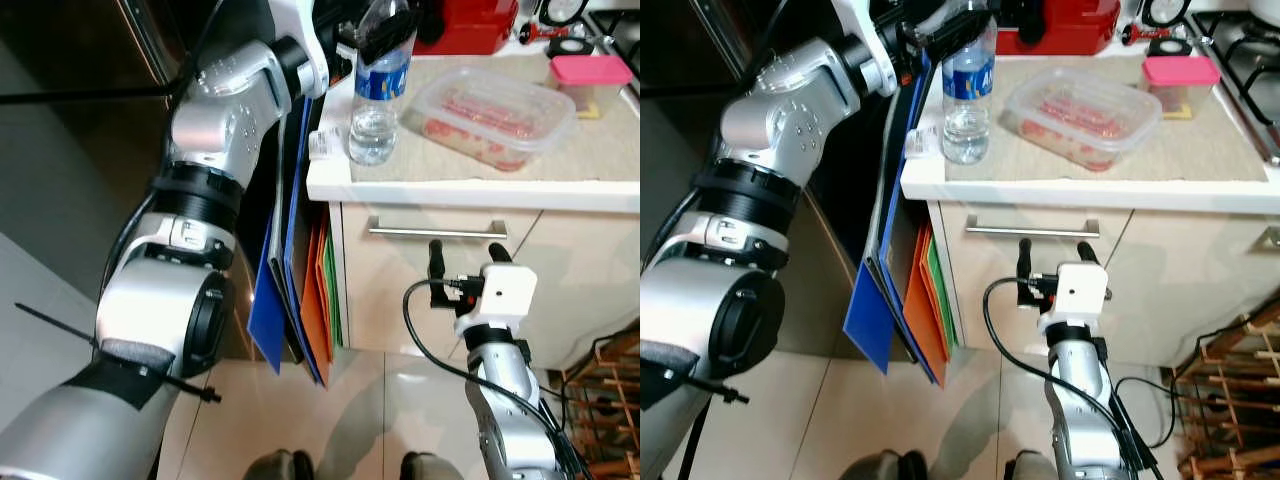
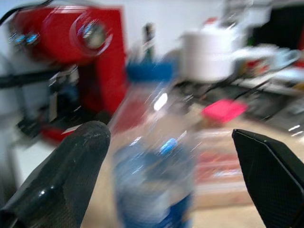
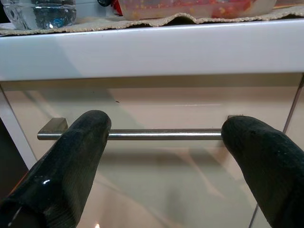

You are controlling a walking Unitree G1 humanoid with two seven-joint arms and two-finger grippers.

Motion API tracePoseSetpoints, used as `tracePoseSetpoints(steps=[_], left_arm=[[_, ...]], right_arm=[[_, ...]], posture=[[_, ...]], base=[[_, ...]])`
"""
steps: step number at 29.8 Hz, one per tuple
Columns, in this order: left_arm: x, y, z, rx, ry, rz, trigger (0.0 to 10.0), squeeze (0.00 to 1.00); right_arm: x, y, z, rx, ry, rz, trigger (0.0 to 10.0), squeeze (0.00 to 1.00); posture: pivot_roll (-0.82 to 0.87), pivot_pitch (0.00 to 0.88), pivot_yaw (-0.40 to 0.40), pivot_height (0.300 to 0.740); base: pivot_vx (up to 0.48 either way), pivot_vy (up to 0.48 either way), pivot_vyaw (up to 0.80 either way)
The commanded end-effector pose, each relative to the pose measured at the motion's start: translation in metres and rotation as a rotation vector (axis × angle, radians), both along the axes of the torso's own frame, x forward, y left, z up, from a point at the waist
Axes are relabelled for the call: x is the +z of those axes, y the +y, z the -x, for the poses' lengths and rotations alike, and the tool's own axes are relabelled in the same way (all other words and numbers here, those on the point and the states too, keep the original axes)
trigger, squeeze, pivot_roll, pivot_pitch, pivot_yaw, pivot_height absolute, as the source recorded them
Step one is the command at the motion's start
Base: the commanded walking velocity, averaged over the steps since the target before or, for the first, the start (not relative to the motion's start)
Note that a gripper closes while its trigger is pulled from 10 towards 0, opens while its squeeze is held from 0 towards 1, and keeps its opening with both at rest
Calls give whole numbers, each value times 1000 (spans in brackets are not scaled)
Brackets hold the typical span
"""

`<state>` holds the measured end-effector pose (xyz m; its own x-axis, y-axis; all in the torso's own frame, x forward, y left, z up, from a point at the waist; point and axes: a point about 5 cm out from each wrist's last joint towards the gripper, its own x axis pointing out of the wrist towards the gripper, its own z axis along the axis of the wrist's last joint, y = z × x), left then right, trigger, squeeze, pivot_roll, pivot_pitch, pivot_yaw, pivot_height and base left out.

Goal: Restocking fridge

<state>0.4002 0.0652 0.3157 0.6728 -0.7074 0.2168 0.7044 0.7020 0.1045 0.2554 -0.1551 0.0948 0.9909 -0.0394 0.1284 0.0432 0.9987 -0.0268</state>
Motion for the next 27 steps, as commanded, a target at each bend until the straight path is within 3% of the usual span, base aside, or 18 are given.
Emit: tracePoseSetpoints(steps=[1, 4, 9, 10, 12, 18, 19, 21, 22, 27], left_arm=[[-4, 9, -4, 78, -24, -45, 10000, 0], [-8, 12, -9, 140, -14, -37, 10000, 0], [-8, 10, -11, 157, -21, -20, 10000, 0], [-8, 9, -11, 155, -22, -19, 10000, 157], [-9, 6, -11, 145, -18, -14, 10000, 1000], [-12, -1, -9, 82, 12, 29, 10000, 1000], [-12, -5, -8, 43, 33, 50, 10000, 573], [-12, -6, -8, 25, 41, 58, 10000, 573], [-14, -8, -7, 11, 54, 62, 10000, 0], [-24, -14, -6, -20, 120, 57, 10000, 0]], right_arm=[[-2, 7, 0, 21, 10, 4, 10000, 0], [-3, 7, 1, 22, 12, 4, 10000, 0], [-3, 6, 2, 20, 13, 7, 10000, 0], [-3, 6, 2, 20, 12, 7, 10000, 0], [-3, 5, 3, 20, 13, 9, 10000, 0], [-3, 5, 4, 21, 14, 12, 10000, 0], [-4, 5, 4, 22, 15, 12, 10000, 0], [-4, 5, 4, 22, 15, 12, 10000, 0], [-4, 6, 4, 22, 16, 12, 10000, 0], [-4, 7, 4, 26, 17, 12, 10000, 0]], posture=[[-80, 100, 152, 740], [-86, 100, 153, 740], [-96, 99, 152, 740], [-96, 99, 152, 740], [-99, 100, 151, 740], [-100, 104, 151, 740], [-101, 105, 151, 740], [-101, 106, 151, 740], [-99, 106, 150, 740], [-98, 109, 150, 740]], base=[[0, 0, 0], [0, 0, 0], [0, 0, 0], [0, 0, 0], [0, 0, 0], [0, 0, 0], [0, 0, 0], [0, 0, 0], [0, 0, 0], [0, 0, 0]])
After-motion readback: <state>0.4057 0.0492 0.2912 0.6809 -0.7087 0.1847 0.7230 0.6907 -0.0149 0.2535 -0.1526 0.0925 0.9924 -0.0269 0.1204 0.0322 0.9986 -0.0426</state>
